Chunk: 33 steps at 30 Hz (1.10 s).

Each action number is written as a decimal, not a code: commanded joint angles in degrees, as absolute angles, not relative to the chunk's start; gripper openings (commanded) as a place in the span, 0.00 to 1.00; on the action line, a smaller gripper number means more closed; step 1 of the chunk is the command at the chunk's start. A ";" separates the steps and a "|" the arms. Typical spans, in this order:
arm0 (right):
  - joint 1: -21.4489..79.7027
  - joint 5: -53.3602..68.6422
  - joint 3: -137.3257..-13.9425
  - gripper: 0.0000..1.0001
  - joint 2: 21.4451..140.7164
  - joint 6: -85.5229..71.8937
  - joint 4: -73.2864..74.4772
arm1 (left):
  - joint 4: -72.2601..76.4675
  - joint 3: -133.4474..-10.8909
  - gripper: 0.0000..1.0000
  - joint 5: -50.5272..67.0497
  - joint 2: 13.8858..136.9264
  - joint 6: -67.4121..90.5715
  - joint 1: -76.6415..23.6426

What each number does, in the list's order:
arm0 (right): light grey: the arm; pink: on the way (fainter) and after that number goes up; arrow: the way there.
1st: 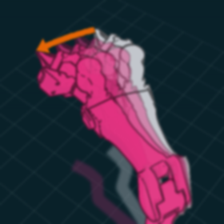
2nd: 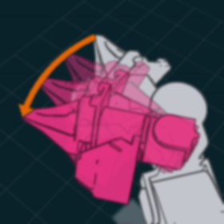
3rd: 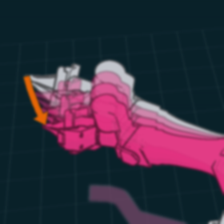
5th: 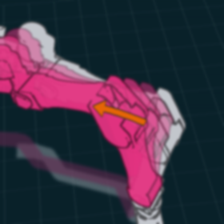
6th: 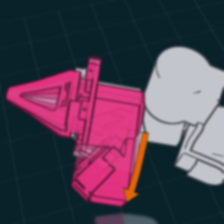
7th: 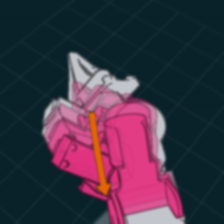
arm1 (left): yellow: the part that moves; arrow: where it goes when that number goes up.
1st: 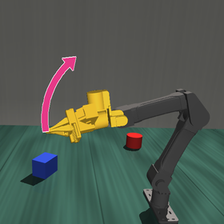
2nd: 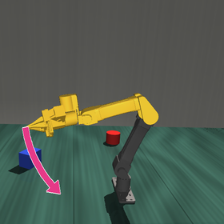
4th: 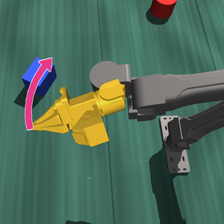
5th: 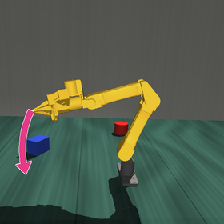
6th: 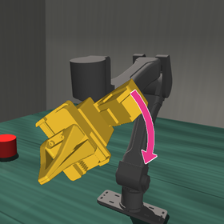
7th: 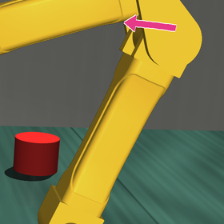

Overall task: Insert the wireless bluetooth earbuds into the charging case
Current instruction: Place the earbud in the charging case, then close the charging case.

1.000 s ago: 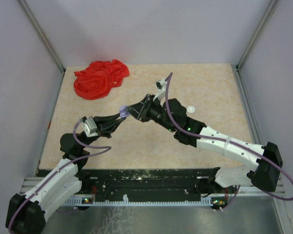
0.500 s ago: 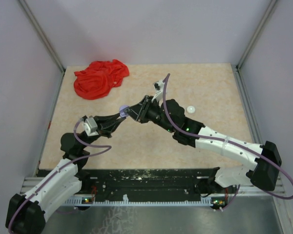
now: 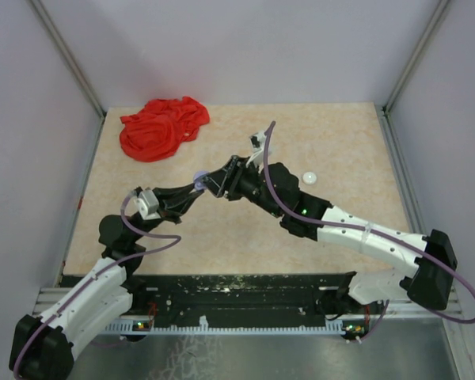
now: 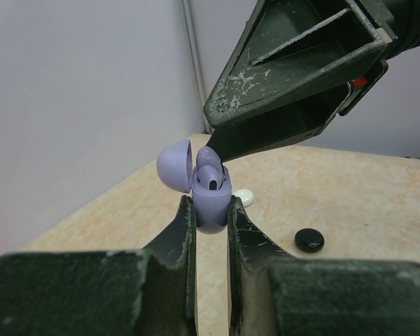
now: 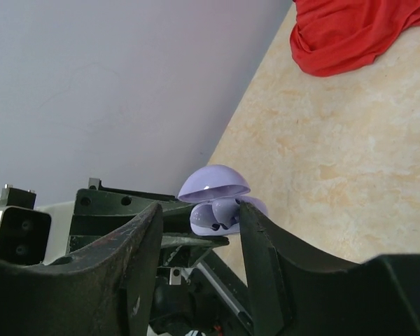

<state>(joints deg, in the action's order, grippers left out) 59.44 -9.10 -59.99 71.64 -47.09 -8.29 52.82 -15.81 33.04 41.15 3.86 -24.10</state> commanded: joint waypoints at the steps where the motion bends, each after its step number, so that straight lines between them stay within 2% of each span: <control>1: 60.12 -12.34 -60.75 0.50 69.03 -43.28 -5.75 | 55.41 -16.48 0.01 31.41 40.52 3.87 -23.91; 4: 60.07 -15.16 -61.69 0.54 67.37 -40.07 -3.12 | 53.86 -16.84 0.01 31.19 40.52 3.62 -23.90; 6: 59.70 -15.39 -62.82 0.59 66.42 -36.93 -1.29 | 52.82 -17.17 0.01 31.54 40.56 3.67 -23.86; 12: 49.61 9.44 -65.97 0.62 65.46 -26.11 2.60 | 48.40 -19.85 0.01 34.95 42.75 5.46 -23.78; 18: 47.89 23.03 -70.30 0.77 66.41 -11.08 10.67 | 44.89 -23.16 0.01 44.24 46.18 6.58 -23.73; 27: 47.68 32.36 -74.43 0.80 71.95 -3.69 17.65 | 47.29 -24.34 0.01 56.13 48.03 8.57 -23.56; 33: 47.70 36.98 -76.85 0.80 75.66 -1.65 21.00 | 49.35 -24.06 0.01 57.58 48.25 9.80 -23.55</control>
